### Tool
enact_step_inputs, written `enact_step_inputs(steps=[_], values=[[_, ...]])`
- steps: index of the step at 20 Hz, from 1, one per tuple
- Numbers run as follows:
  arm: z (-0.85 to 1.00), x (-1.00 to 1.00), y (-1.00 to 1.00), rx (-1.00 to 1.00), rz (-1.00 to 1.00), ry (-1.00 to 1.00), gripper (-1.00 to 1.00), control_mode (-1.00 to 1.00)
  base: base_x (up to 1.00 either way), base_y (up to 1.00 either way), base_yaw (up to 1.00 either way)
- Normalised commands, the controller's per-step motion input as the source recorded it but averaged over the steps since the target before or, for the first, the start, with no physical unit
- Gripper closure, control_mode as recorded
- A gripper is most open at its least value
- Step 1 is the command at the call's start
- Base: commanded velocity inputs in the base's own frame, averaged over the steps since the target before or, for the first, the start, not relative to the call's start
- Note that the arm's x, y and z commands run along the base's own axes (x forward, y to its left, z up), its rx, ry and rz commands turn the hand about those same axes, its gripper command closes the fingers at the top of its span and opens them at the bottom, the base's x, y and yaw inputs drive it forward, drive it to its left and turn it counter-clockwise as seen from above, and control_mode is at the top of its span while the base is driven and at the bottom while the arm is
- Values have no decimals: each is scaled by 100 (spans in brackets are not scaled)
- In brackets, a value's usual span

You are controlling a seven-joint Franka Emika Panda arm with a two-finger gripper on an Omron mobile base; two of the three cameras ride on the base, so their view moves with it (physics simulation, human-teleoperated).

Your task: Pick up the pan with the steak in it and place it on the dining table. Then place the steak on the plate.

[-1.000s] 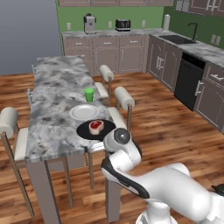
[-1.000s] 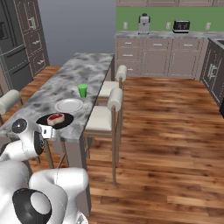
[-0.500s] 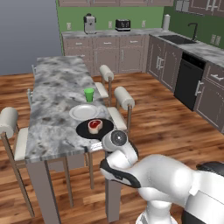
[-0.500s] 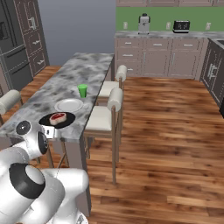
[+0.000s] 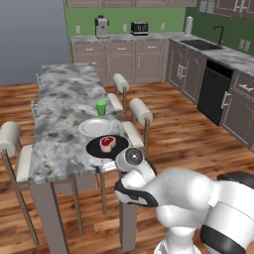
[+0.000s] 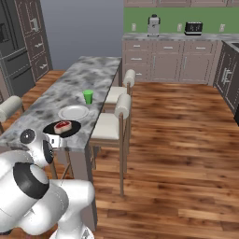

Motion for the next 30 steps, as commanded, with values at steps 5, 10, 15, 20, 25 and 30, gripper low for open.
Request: enact_step_inputs(steps=[5,10,15,20,25,30], values=[[-21,10,-5,0,1,-1,100,-100,0,0,0],[-25,14,-6,-1,2,-1,100,-100,0,0,0],[-26,18,-4,-1,1,-1,100,-100,0,0,0],[-25,24,0,-1,0,-3,100,-100,0,0,0],[-4,2,0,0,0,-1,-100,-100,0,0,0],[3,0,0,0,0,0,-100,-100,0,0,0]])
